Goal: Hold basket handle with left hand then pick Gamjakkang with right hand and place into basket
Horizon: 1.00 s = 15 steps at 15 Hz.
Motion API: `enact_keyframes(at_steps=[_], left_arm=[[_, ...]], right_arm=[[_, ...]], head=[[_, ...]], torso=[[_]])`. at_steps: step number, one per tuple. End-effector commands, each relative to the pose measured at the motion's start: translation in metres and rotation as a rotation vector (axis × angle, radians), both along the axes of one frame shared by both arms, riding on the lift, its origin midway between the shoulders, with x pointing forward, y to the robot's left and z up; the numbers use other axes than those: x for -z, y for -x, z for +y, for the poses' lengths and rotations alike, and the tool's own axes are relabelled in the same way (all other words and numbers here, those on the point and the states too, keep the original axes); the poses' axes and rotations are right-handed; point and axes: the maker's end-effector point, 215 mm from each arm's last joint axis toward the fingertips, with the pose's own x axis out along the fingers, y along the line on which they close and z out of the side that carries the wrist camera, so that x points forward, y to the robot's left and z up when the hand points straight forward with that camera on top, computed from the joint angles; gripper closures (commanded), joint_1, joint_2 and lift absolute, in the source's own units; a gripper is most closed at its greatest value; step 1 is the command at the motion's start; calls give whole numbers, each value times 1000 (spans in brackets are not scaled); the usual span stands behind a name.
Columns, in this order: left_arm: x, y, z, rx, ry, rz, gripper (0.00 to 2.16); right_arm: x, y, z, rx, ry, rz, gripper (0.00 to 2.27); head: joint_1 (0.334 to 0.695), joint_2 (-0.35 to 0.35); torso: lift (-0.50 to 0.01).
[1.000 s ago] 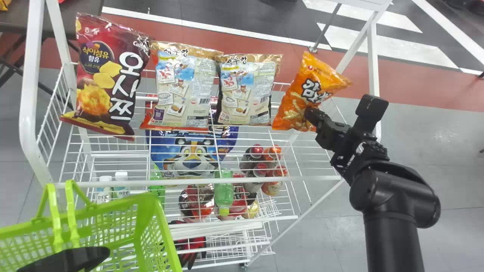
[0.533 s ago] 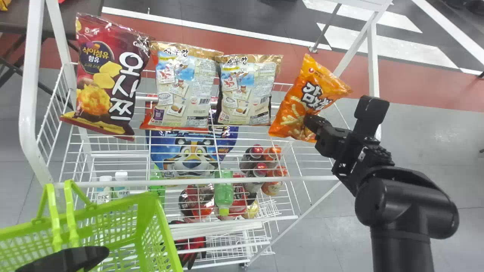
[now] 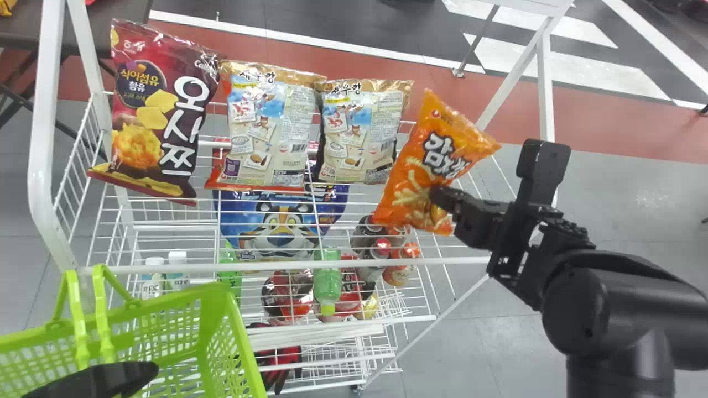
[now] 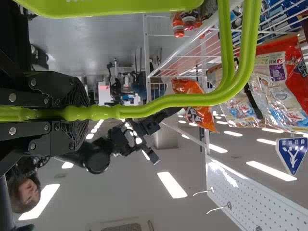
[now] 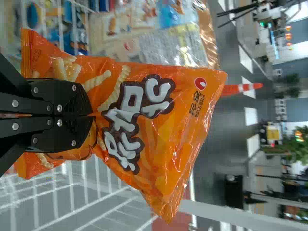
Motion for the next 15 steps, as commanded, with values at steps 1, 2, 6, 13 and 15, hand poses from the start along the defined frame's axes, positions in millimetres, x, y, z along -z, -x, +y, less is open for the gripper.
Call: enact_keyframes(at_steps=[1,2,6,13,15], left_arm=[[0,0,0,0,0,1,2145],[0,0,0,0,1,0,2145],[-1,1,0,0,6,1,2145],[0,2,0,-2,8,4,2145],[-1,2,0,-2,10,4,2145]], right_arm=[[7,35,31,-52,-50,112,2246],[8,48,41,-73,-61,147,2246],[-3,83,91,-185,-90,212,2246],[-24,111,199,-432,-170,182,2246],[-22,121,229,-496,-179,194,2246]], head=[[695,-350],[695,-341],[695,-300],[695,-141],[695,-69]], torso=[[-17],[-17],[-17],[-17],[-17]])
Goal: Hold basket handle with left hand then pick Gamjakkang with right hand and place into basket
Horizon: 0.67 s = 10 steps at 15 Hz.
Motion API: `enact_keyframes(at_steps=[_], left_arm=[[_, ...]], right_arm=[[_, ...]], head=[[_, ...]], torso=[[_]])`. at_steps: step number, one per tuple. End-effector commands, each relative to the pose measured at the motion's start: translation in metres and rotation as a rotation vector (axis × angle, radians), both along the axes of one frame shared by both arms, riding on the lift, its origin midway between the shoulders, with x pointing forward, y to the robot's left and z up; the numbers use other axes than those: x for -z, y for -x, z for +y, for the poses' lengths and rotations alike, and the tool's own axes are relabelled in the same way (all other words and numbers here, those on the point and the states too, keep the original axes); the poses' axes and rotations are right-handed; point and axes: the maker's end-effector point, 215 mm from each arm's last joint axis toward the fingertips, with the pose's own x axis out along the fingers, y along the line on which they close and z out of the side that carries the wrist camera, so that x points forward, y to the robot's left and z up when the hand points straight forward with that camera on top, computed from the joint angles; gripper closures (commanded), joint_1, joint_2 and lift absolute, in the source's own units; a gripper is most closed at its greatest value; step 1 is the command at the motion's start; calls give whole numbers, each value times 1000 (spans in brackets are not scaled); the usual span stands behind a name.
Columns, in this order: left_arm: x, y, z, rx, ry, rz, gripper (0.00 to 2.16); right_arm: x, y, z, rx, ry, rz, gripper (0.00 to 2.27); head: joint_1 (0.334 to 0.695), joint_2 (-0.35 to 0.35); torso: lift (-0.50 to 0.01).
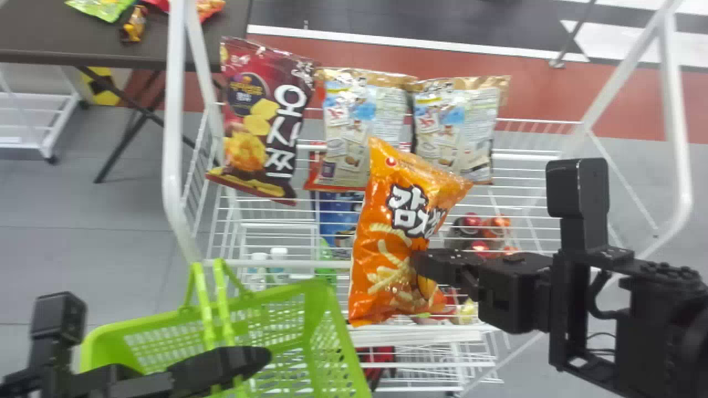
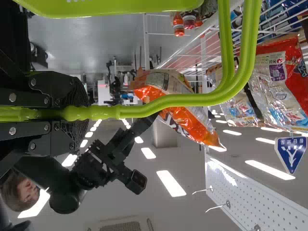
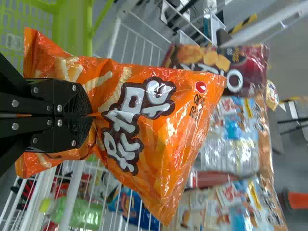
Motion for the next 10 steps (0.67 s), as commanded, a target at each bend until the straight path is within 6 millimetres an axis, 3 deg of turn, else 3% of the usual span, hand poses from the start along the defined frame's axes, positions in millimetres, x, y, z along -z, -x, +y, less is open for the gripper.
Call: enact_keyframes(at_steps=[1,5,9,10], left_arm=[[-1,0,0,1,2,0,2145],[-2,0,-1,3,6,-2,2145],[-3,-1,-1,3,7,-6,2145],[-3,-1,-2,4,8,-5,2145]], right_arm=[[7,16,36,-79,-9,24,2246],[26,38,81,-173,-2,69,2246],[78,80,119,-273,0,216,2243],[90,90,124,-287,10,247,2118]], head=[[695,-48],[695,73],[695,154],[695,196]], torso=[[-17],[-17],[-17],[-17]])
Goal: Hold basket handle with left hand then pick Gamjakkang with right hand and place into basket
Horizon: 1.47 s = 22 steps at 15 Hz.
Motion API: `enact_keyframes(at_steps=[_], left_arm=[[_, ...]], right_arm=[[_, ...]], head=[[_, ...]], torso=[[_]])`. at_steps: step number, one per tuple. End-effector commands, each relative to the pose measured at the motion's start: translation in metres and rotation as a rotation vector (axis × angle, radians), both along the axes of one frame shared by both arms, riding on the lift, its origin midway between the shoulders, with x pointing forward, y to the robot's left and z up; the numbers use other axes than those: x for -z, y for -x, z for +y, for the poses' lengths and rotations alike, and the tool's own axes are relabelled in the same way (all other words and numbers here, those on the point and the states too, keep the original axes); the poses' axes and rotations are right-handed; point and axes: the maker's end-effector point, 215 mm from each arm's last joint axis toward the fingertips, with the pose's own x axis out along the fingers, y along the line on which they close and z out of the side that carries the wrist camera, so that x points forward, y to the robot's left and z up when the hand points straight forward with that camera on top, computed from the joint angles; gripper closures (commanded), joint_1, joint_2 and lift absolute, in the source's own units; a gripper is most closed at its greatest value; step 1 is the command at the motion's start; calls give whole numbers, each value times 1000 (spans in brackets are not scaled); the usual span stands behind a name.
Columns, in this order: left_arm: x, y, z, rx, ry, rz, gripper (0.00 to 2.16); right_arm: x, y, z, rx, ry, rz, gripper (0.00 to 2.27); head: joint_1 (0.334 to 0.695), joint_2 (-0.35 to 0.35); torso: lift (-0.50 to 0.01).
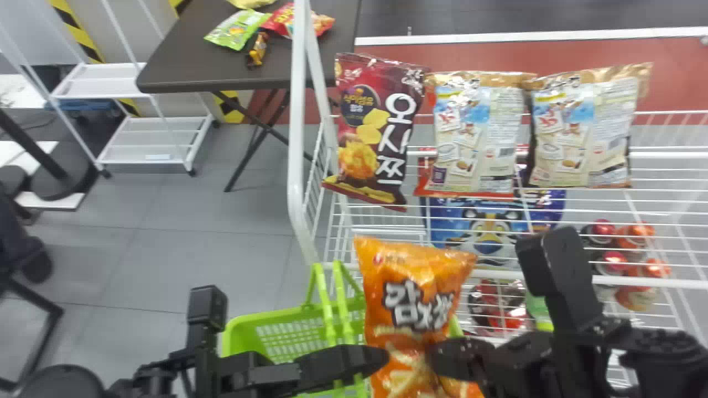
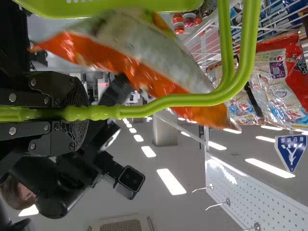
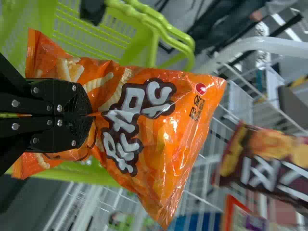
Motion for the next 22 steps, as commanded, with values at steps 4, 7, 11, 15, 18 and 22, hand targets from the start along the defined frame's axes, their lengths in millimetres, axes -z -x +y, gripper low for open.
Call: enact_keyframes(at_steps=[4,7,11,15,18,22], left_arm=[[-1,0,-1,2,2,-2,2145],[0,0,-1,3,4,1,2145],[1,0,1,-4,9,9,2145],[2,1,2,-8,26,18,2145],[3,2,1,-12,32,24,2145],[4,2,1,-13,31,27,2145]], right_arm=[[40,22,0,-25,92,64,-2],[18,-22,0,40,26,-106,66],[-45,-109,-44,216,1,-472,76],[-84,-157,-125,384,22,-711,73],[-81,-166,-183,494,36,-852,76],[-69,-143,-223,580,9,-1001,43]], head=[[695,246],[695,230],[695,182],[695,51],[695,-34],[695,-157]], torso=[[-17],[-17],[-17],[-17],[-17],[-17]])
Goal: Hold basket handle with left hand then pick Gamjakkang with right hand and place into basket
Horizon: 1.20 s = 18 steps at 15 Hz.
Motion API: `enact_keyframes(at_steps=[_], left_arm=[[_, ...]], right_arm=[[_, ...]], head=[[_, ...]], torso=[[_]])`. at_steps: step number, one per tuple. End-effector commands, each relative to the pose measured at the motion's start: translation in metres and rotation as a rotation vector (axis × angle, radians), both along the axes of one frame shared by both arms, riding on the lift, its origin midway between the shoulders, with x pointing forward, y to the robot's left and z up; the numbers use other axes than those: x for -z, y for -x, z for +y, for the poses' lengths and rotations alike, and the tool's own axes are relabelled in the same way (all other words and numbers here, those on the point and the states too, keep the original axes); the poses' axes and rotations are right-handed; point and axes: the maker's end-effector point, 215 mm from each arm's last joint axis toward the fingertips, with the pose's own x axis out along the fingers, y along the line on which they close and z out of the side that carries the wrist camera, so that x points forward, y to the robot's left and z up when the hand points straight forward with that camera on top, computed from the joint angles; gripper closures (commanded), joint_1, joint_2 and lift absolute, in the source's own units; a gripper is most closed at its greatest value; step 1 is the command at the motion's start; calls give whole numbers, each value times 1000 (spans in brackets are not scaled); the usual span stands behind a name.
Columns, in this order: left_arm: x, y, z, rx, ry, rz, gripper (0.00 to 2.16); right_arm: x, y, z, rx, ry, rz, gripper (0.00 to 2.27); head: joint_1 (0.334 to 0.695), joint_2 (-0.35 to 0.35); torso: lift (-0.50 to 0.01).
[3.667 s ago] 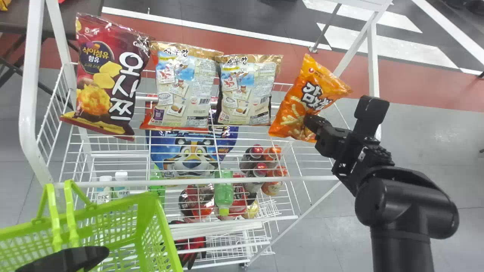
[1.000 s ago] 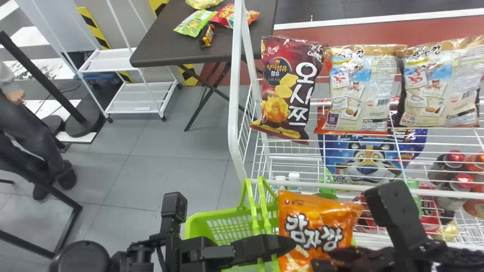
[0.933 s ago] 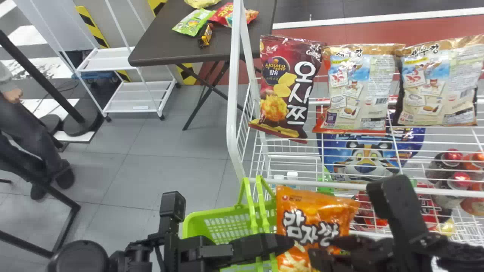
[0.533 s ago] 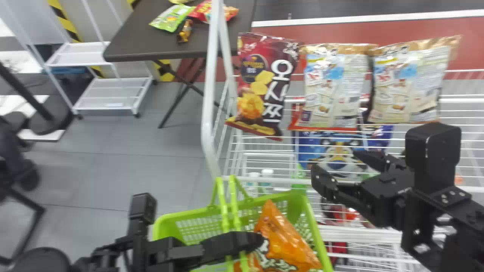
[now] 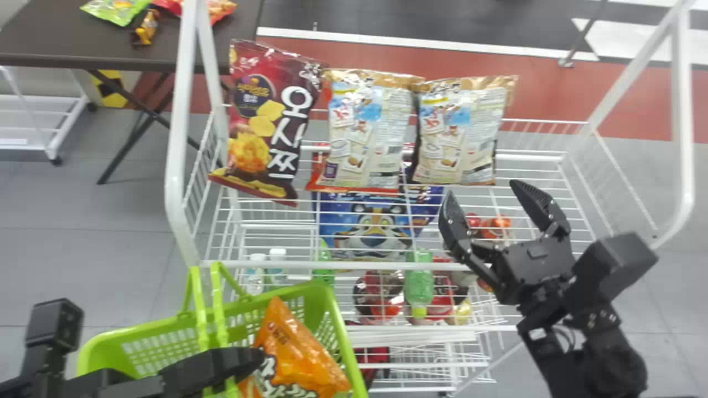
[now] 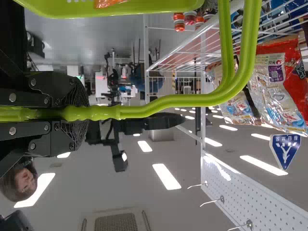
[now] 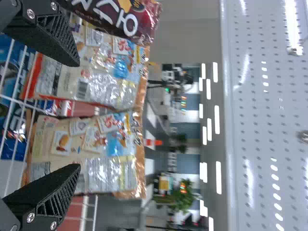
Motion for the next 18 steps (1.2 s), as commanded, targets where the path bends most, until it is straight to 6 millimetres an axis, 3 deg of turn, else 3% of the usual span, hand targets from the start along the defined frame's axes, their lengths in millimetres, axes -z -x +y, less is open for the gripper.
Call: enact_keyframes(at_steps=[1,3,18], left_arm=[[1,0,0,0,1,2,2145],[0,0,-1,0,2,2,2145],[4,2,-1,-2,-7,11,2145]], right_arm=[[29,18,-15,38,-32,24,43],[45,27,-14,36,-50,57,43],[53,31,-13,9,-63,72,46]], head=[[695,-176],[695,-212],[695,-225]], torso=[[-17],[-17],[-17]])
